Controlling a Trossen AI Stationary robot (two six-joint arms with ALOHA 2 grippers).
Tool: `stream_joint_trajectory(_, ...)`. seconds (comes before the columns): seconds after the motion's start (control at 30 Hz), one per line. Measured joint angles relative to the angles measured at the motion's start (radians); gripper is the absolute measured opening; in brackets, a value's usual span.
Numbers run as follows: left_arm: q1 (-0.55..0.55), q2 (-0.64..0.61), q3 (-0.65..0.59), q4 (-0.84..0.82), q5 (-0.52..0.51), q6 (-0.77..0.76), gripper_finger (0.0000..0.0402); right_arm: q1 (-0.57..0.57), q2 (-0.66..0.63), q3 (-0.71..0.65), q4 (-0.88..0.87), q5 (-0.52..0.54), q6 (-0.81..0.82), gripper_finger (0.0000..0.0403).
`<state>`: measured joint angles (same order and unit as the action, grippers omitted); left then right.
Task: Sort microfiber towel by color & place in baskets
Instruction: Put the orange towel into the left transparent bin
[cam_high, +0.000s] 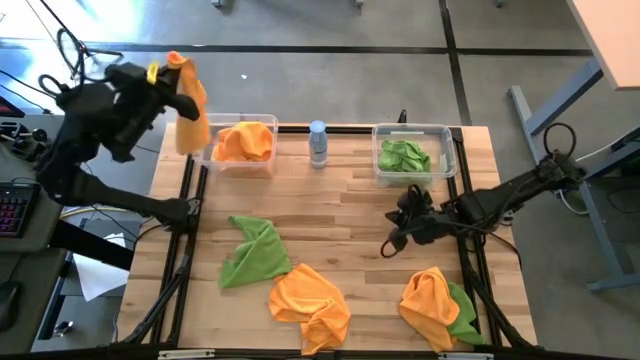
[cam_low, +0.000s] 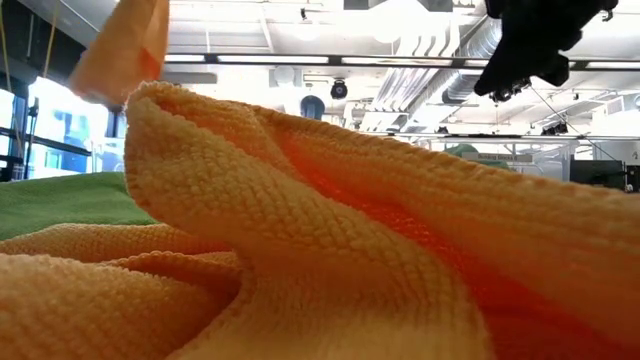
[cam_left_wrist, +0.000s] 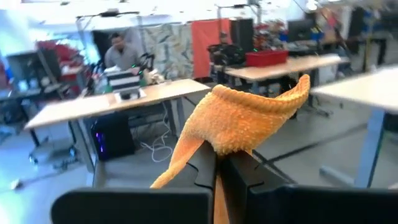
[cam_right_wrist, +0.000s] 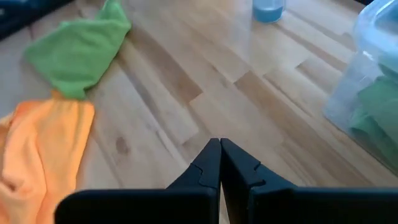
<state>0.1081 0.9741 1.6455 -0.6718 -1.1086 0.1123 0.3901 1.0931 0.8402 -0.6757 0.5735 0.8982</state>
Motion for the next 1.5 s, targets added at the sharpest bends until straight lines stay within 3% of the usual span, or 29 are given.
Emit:
stream_joint_trajectory(0.23, 0.278, 0.095, -0.001, -0.131, 0.342, 0.045, 0.0000, -0.073, 0.000, 0.000, 0.058, 0.000, -0.001, 0.0000)
stream_joint_trajectory(0.5, 0.558, 0.192, -0.002, -0.179, 0.528, 0.084, 0.0000, -0.102, 0.000, 0.000, 0.122, -0.002, -0.005, 0.0000)
stream_joint_trajectory(0.6, 0.623, 0.209, -0.002, -0.292, 0.498, 0.045, 0.0000, -0.102, 0.000, 0.000, 0.122, -0.005, 0.022, 0.0000)
stream_joint_trajectory(0.77, 0.680, 0.227, -0.002, -0.465, 0.257, -0.043, 0.0000, -0.102, 0.000, 0.000, 0.121, -0.024, 0.044, 0.0000)
stream_joint_trajectory(0.9, 0.677, 0.241, -0.002, -0.407, 0.186, -0.049, 0.0000, -0.102, 0.000, 0.000, 0.119, -0.024, 0.044, 0.0000)
stream_joint_trajectory(1.03, 0.677, 0.258, -0.002, -0.285, 0.197, -0.027, 0.0000, -0.103, 0.000, 0.000, 0.119, -0.024, 0.044, 0.0000)
stream_joint_trajectory(1.1, 0.677, 0.260, -0.002, -0.250, 0.266, -0.004, 0.0000, -0.103, 0.000, 0.000, 0.119, -0.024, 0.044, 0.0000)
stream_joint_trajectory(1.23, 0.677, 0.266, -0.002, -0.262, 0.510, -0.078, 0.0000, -0.103, 0.000, 0.000, 0.119, -0.024, 0.044, 0.0000)
stream_joint_trajectory(1.37, 0.662, 0.264, -0.002, -0.407, 0.751, -0.245, 0.0000, -0.102, 0.000, 0.000, 0.119, -0.024, 0.044, 0.0000)
stream_joint_trajectory(1.43, 0.657, 0.265, -0.002, -0.516, 0.808, -0.309, 0.0000, -0.102, 0.000, 0.000, 0.119, -0.029, 0.044, 0.0000)
stream_joint_trajectory(1.5, 0.651, 0.269, -0.003, -0.619, 0.801, -0.367, 0.0000, -0.102, 0.000, 0.000, 0.120, -0.029, 0.044, 0.0000)
